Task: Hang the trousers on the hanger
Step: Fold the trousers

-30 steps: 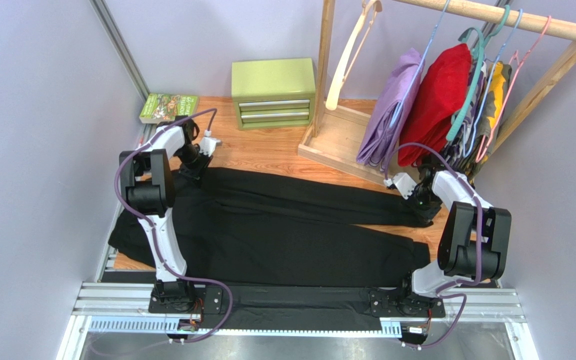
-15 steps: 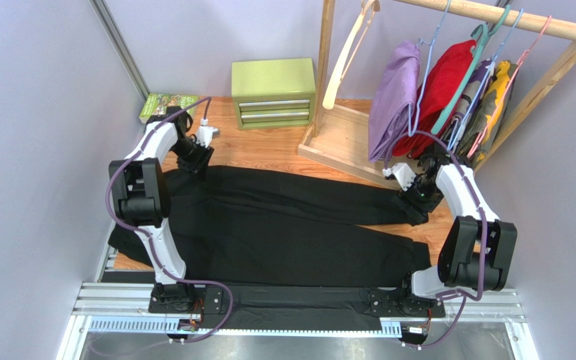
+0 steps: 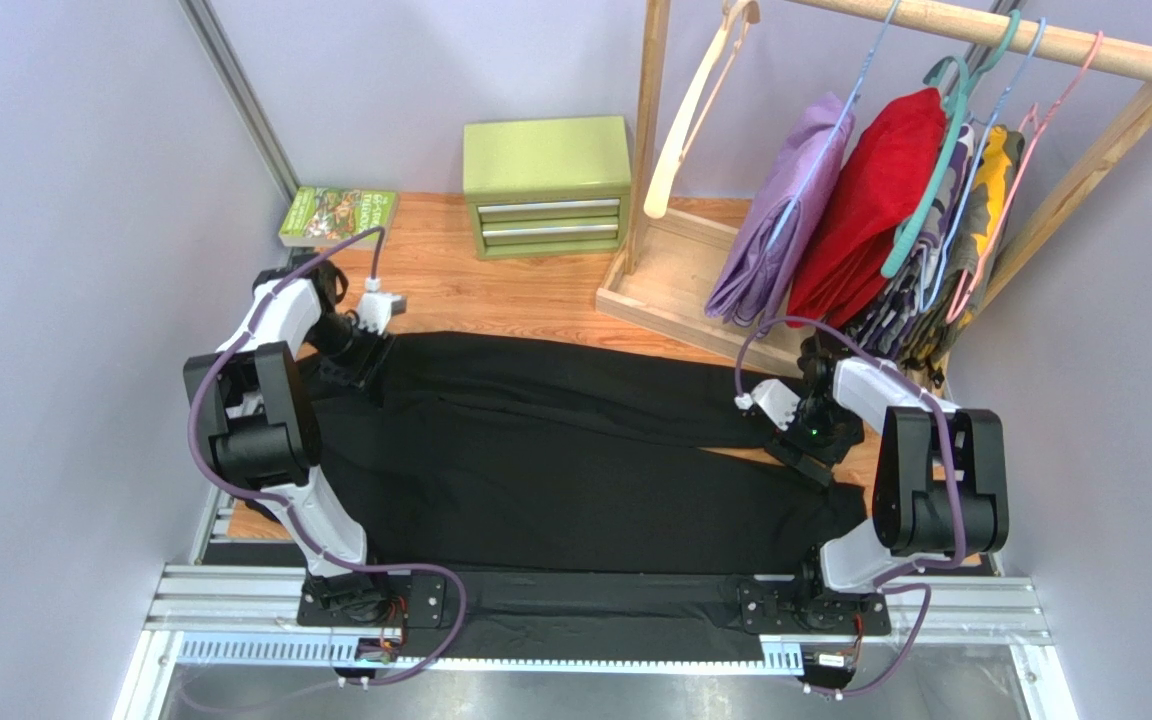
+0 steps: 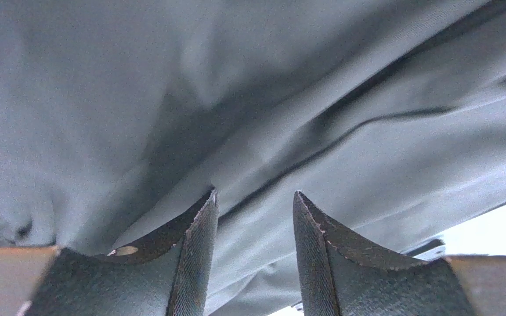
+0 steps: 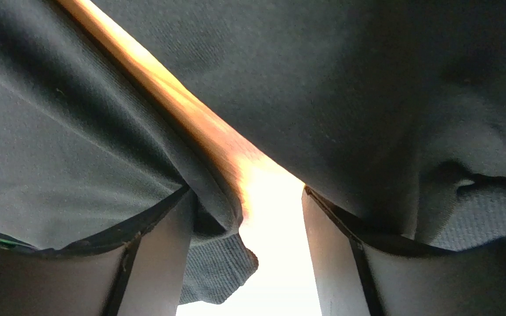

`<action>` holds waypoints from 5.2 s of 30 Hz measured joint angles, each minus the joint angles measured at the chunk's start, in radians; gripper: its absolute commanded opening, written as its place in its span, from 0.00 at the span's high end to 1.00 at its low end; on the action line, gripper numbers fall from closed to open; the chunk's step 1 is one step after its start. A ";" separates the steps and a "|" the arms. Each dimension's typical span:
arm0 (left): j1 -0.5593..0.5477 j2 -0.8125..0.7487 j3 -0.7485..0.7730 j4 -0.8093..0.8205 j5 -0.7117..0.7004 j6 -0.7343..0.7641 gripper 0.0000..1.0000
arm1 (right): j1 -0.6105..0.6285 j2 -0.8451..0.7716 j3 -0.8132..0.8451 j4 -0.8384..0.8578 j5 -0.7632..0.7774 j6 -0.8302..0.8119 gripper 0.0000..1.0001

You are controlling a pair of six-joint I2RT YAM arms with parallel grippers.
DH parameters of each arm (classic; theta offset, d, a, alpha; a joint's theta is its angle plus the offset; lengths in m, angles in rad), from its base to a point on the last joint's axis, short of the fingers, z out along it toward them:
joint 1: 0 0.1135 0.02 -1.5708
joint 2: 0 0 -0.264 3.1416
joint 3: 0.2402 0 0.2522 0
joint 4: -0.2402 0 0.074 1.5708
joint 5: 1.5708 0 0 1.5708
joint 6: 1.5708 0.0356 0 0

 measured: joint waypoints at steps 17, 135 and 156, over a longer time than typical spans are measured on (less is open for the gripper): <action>0.132 -0.002 -0.082 -0.038 -0.015 0.160 0.52 | -0.049 -0.138 0.213 -0.217 -0.193 -0.076 0.53; 0.437 -0.363 -0.375 0.018 0.143 0.755 1.00 | -0.137 -0.547 -0.275 -0.219 -0.153 -0.372 1.00; 0.291 -0.045 0.007 0.049 0.046 0.383 1.00 | -0.136 -0.016 0.197 -0.049 -0.141 -0.153 1.00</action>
